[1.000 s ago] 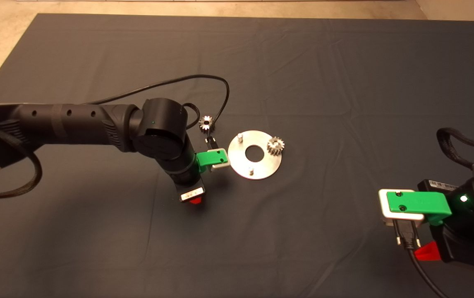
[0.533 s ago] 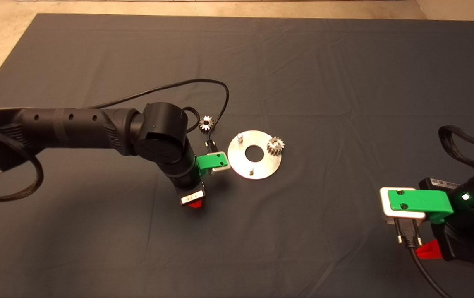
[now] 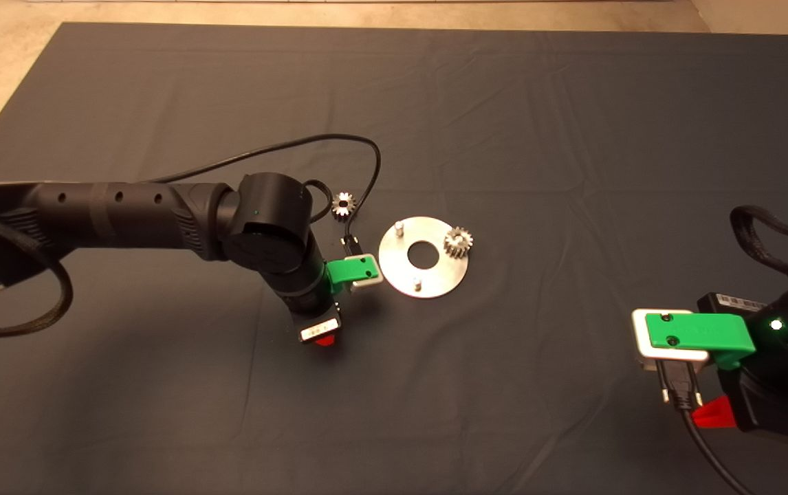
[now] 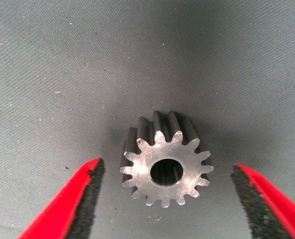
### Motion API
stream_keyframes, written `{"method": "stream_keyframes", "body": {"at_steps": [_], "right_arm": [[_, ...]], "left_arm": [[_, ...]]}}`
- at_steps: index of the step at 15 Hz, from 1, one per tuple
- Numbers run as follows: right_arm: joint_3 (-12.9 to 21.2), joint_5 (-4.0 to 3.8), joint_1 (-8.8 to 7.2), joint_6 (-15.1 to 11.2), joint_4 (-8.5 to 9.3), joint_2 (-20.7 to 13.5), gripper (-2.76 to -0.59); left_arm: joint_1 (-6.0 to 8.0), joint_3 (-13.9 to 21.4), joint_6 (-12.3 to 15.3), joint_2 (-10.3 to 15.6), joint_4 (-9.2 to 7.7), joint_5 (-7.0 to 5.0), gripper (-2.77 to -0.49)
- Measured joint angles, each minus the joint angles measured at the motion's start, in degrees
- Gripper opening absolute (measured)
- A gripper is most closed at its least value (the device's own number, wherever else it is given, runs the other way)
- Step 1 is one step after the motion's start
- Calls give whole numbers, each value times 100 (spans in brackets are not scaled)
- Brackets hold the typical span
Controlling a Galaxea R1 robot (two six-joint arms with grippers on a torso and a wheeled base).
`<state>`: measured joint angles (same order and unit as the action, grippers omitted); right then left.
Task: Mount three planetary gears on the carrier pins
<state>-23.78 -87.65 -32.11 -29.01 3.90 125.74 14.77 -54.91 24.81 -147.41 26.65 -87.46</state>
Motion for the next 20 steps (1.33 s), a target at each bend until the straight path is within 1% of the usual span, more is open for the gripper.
{"method": "stream_keyframes", "body": {"at_steps": [1, 3, 4, 8, 10, 12, 20], "right_arm": [[0, 0, 2, 0, 0, 0, -220], [0, 0, 0, 0, 0, 0, -220], [0, -2, 0, 0, 0, 14, -220], [0, 0, -63, 0, 1, 31, -220], [0, -2, -68, 0, 1, 44, -220], [0, 2, -94, 0, 2, 49, -220], [0, 0, -112, 0, 4, 63, -220]], "left_arm": [[0, 4, 2, 5, -2, 2, -146], [0, 4, 2, 9, -2, 2, -158], [1, 6, 2, 11, -2, 0, -159], [0, 39, 16, 9, -4, 1, -159], [0, 41, 18, 9, -5, 2, -159], [1, 44, 21, 9, -5, 0, -175], [1, 66, 35, 0, -5, 0, -175]]}}
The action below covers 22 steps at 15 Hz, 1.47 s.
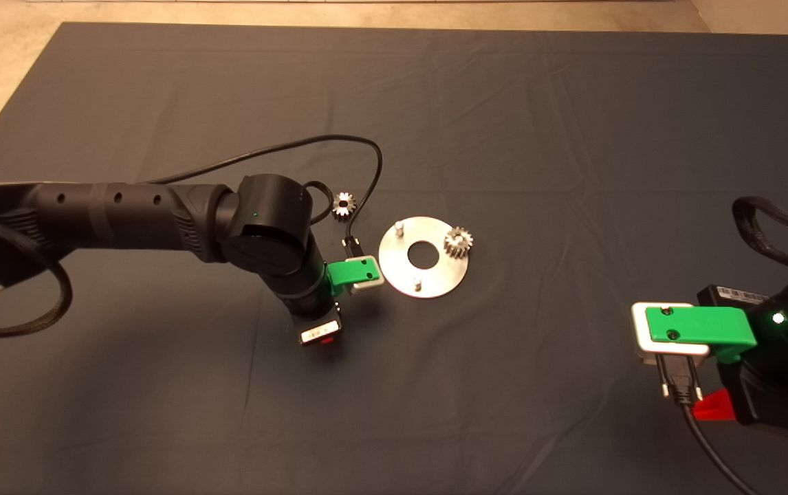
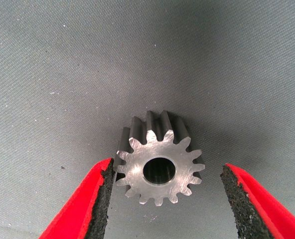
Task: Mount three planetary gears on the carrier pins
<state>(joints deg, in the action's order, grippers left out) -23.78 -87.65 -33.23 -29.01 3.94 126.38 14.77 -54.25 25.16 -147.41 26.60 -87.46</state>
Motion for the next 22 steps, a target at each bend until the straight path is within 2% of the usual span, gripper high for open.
{"method": "stream_keyframes", "body": {"at_steps": [6, 8, 14, 16, 21, 22], "right_arm": [[0, 0, 0, 2, 2, 14, -220], [0, 2, -2, 0, 6, 14, -220], [0, 0, -65, 0, 20, 14, -220], [0, 0, -78, 0, 24, 14, -220], [0, 0, -108, 0, 38, 14, -220], [0, 0, -108, 0, 39, 14, -220]], "left_arm": [[0, 0, 94, -9, 0, 2, -175], [0, 0, 112, -13, 10, 0, -190], [2, 0, 137, -20, 18, 0, -190], [2, 0, 138, -20, 23, -2, -202], [2, 0, 164, -22, 22, -2, -204], [2, 0, 204, -20, 24, -2, -213]]}}
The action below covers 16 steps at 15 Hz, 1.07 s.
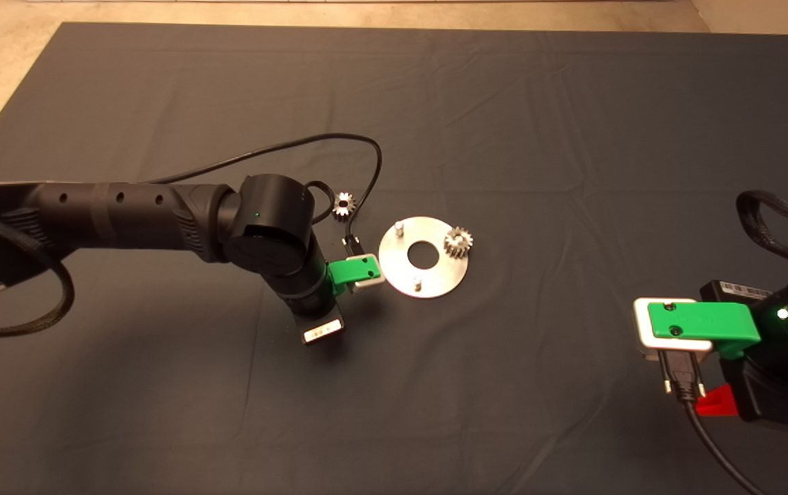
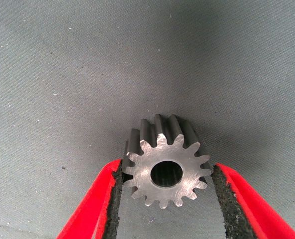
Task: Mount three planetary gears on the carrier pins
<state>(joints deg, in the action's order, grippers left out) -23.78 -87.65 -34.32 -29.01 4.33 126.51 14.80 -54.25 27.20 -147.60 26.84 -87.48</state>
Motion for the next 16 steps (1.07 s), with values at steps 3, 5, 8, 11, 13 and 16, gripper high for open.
{"method": "stream_keyframes", "body": {"at_steps": [3, 5, 8, 11, 13, 16], "right_arm": [[0, 0, 0, 2, 0, -2, -220], [0, 0, -4, 2, 2, -2, -220], [0, 0, -51, 2, 10, -2, -220], [0, 2, -63, 2, 13, -2, -220], [0, -2, -82, 2, 18, -2, -220], [0, -2, -96, 2, 18, -5, -220]], "left_arm": [[0, 0, 44, -2, 0, 0, -217], [0, 0, 59, -2, -1, 0, -221], [0, 0, 63, -2, -2, 0, -221], [0, 0, 85, -2, -2, 0, -227], [0, 0, 94, -1, -2, 0, -227], [19, 0, 108, -2, -4, 2, -232]]}}
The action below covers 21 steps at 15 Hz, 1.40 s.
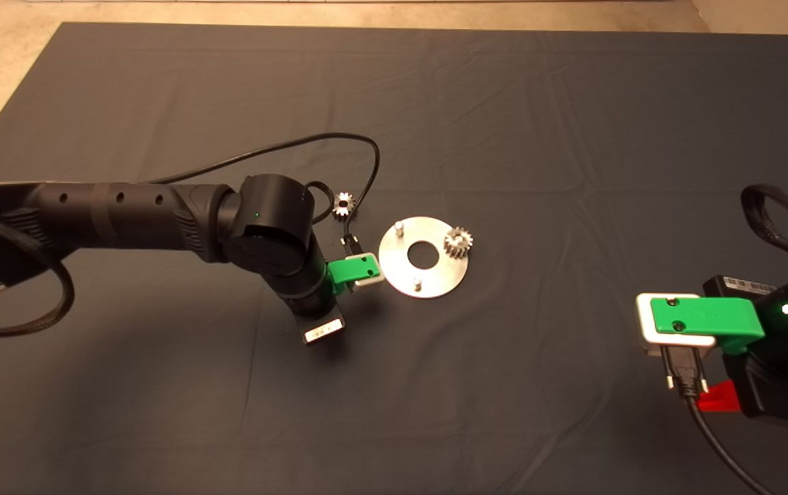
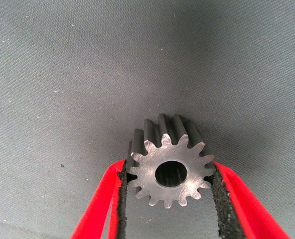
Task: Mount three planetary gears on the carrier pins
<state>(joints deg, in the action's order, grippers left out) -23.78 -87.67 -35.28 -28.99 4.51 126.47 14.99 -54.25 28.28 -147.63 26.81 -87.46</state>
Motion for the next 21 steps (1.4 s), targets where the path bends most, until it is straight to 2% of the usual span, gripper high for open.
{"method": "stream_keyframes", "body": {"at_steps": [3, 6, 9, 11, 13, 17, 21], "right_arm": [[0, 2, -32, 0, 2, -1, -220], [-2, 1, -82, 0, 0, -12, -220], [-2, 0, -94, 0, 0, -12, -220], [-5, 0, -94, 2, 0, -11, -220], [-6, 2, -94, 2, 0, -11, -220], [-27, 0, -94, 20, 0, -9, -220], [-74, 0, -94, 41, 0, 5, -220]], "left_arm": [[151, 1, 24, -2, 0, 0, -239], [217, 1, 36, -4, -44, 2, -239], [457, 0, 40, -57, -72, -9, -240], [613, -21, 41, -228, -96, -10, -240], [727, -269, 38, -478, -260, 0, -240], [1070, -832, 20, -842, -594, -6, -240], [1163, -1111, 7, -1241, -884, 2, -240]]}}
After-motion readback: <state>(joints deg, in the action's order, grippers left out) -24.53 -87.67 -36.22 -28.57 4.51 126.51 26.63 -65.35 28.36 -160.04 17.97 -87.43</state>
